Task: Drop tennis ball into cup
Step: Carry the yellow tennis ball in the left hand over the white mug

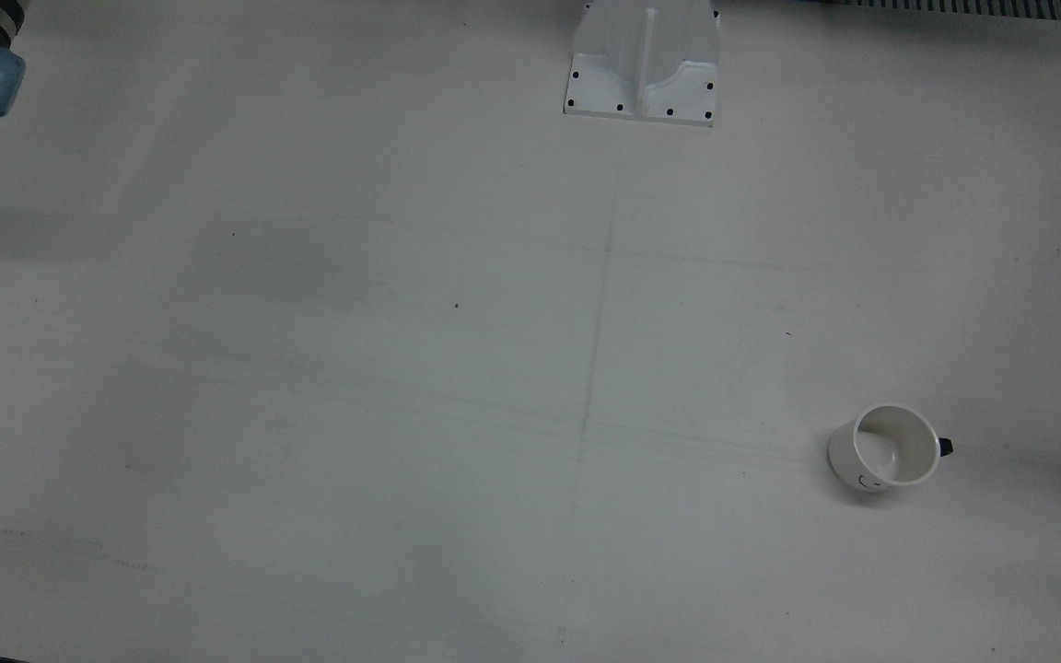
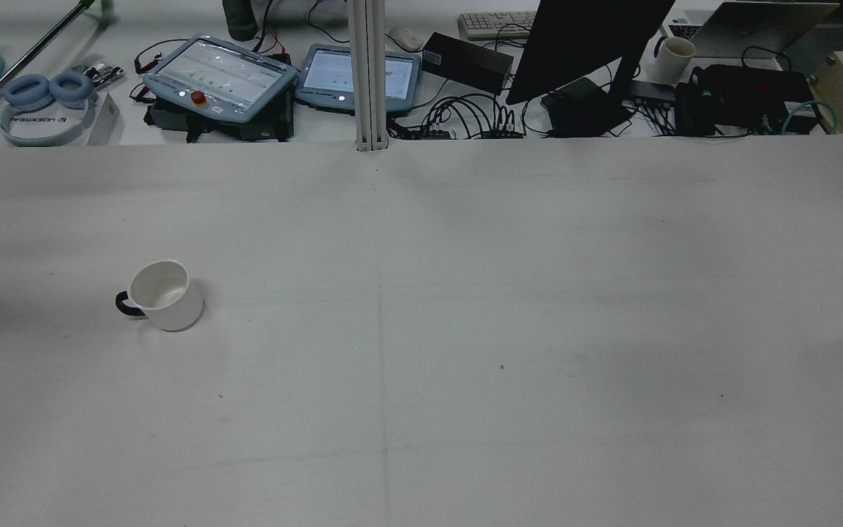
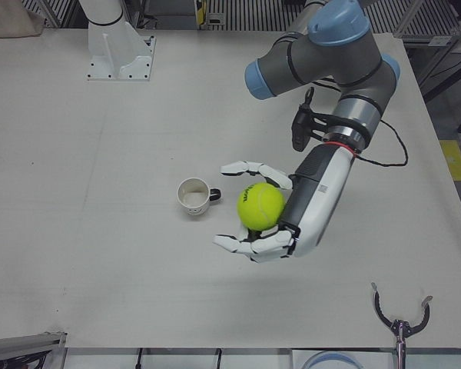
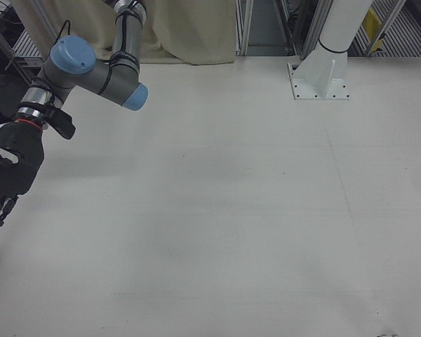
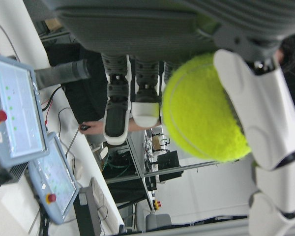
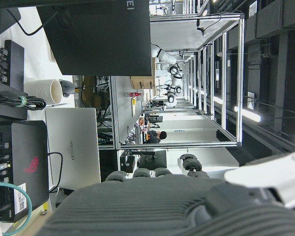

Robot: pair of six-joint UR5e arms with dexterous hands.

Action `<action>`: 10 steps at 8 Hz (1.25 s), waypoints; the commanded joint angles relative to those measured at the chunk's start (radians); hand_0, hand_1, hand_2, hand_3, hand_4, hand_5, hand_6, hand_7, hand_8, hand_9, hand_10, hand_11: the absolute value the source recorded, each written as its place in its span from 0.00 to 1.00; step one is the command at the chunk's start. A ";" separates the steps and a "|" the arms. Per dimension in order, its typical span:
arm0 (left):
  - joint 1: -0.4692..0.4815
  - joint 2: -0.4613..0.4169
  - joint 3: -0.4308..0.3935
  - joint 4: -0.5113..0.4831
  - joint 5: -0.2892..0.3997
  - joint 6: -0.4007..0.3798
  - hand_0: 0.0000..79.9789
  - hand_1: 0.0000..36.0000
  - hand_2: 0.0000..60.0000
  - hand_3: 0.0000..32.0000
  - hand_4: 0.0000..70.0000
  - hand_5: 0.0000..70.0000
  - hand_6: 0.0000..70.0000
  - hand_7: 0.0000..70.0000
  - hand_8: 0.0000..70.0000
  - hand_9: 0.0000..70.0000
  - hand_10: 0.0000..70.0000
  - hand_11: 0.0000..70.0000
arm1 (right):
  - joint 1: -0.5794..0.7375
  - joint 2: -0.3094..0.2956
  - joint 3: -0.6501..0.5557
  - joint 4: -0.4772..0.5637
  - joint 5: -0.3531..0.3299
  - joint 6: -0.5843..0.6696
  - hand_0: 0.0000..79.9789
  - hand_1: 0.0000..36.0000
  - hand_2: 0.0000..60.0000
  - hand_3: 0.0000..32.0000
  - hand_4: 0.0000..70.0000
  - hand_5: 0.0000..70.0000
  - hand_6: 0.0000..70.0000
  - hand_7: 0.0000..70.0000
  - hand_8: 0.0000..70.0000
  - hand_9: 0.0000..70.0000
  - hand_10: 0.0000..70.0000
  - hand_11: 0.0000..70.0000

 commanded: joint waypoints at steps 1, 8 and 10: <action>0.168 0.070 -0.090 -0.002 -0.005 0.010 0.59 0.21 0.44 0.00 0.71 0.28 1.00 1.00 0.89 1.00 0.52 0.73 | 0.000 0.000 -0.001 0.000 0.000 0.000 0.00 0.00 0.00 0.00 0.00 0.00 0.00 0.00 0.00 0.00 0.00 0.00; 0.366 0.183 -0.144 -0.076 -0.016 0.068 0.57 0.20 0.55 0.00 0.68 0.28 1.00 1.00 0.88 1.00 0.51 0.71 | 0.000 0.000 -0.001 0.000 0.000 0.000 0.00 0.00 0.00 0.00 0.00 0.00 0.00 0.00 0.00 0.00 0.00 0.00; 0.377 0.190 -0.146 -0.078 -0.036 0.085 0.53 0.21 0.62 0.00 0.62 0.25 1.00 1.00 0.81 1.00 0.41 0.59 | 0.000 0.000 -0.001 0.000 0.000 0.000 0.00 0.00 0.00 0.00 0.00 0.00 0.00 0.00 0.00 0.00 0.00 0.00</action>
